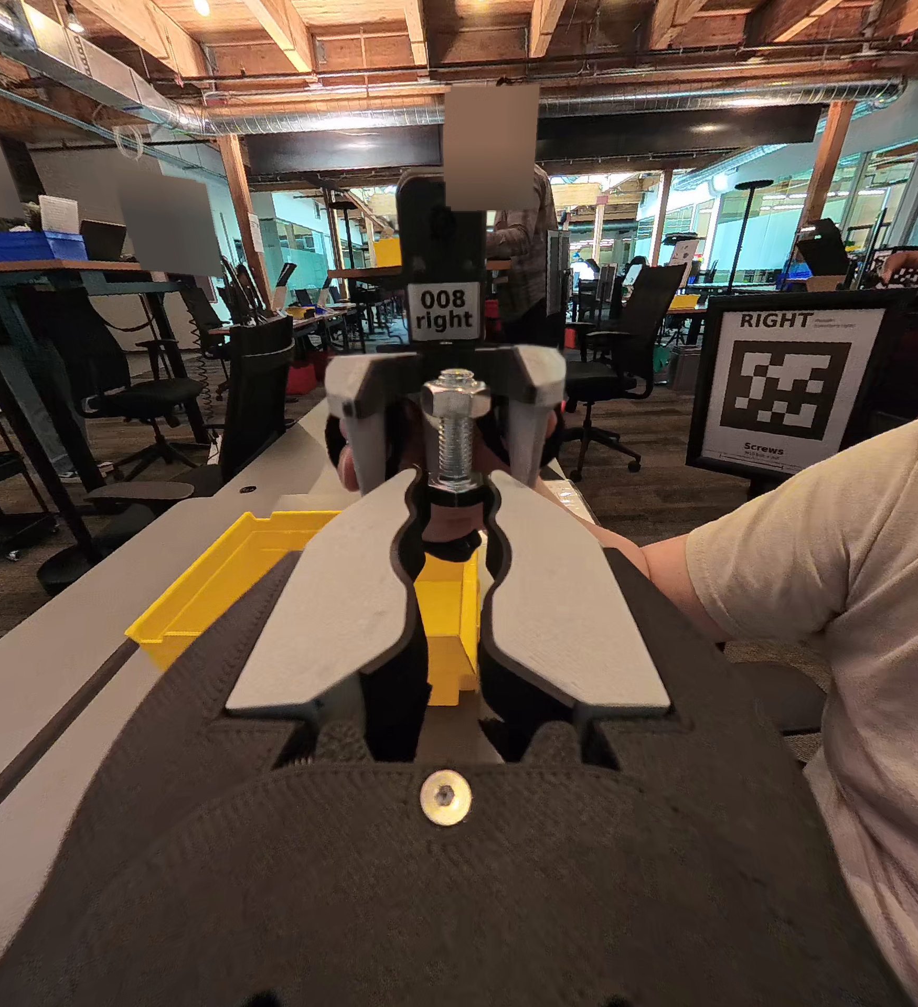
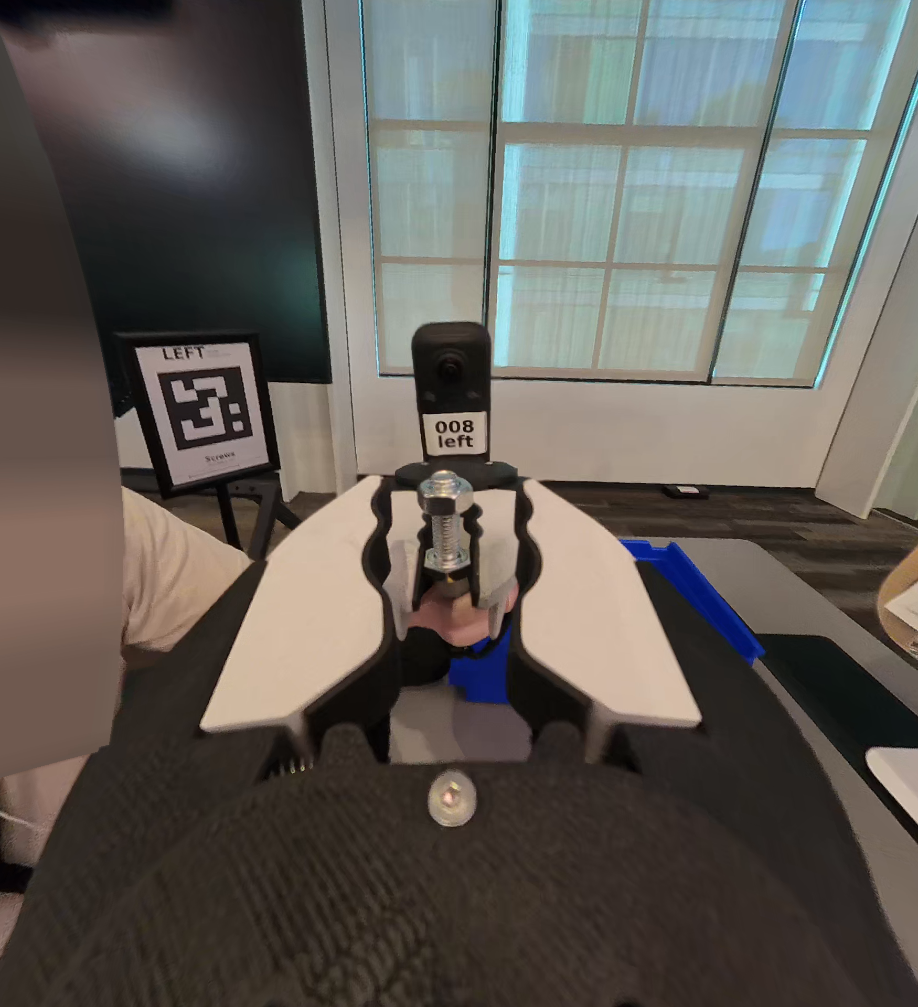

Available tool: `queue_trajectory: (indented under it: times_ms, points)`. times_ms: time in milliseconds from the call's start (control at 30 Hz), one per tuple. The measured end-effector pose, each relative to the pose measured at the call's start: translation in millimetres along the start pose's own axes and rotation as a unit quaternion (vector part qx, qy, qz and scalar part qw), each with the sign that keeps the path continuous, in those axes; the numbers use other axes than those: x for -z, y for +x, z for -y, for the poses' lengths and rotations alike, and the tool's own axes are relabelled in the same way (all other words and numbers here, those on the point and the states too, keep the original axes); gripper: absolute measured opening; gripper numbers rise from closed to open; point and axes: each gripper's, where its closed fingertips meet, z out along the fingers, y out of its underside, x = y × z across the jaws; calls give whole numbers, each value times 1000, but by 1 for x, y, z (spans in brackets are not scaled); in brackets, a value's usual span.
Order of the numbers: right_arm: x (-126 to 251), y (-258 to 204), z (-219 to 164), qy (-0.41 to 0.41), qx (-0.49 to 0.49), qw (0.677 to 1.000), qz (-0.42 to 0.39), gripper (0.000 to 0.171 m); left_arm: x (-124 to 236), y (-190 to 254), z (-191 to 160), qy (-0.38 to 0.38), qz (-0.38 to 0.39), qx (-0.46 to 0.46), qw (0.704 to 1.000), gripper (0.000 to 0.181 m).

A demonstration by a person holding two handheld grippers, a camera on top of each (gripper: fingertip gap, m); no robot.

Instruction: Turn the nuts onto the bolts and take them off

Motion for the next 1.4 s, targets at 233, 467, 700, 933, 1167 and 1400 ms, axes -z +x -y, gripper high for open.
queue_trajectory:
  times_ms: [233, 467, 700, 933, 1167, 1400]
  points:
    - [17, 20, 7, 21, 4, 999, -29, 42, 3, 1, 6, 10, -1, 1, 1000, 18]
    - [5, 0, 8, 17, 30, 999, -12, 42, -1, 1, 0, 2, -3, 3, 1000, 18]
    - [15, 18, 6, 17, 13, 999, -32, 45, 2, 3, 5, 10, -4, 4, 1000, 18]
    - [9, -2, 13, 29, 24, 999, -3, 44, -3, 4, -2, -2, -10, 7, 1000, 18]
    - [14, 9, 5, -5, 37, 999, -30, 51, -3, 6, 1, 2, -11, 9, 1000, 18]
    - [15, -1, 15, 19, 22, 1000, -11, 47, -2, 7, 1, 3, -14, 10, 1000, 18]
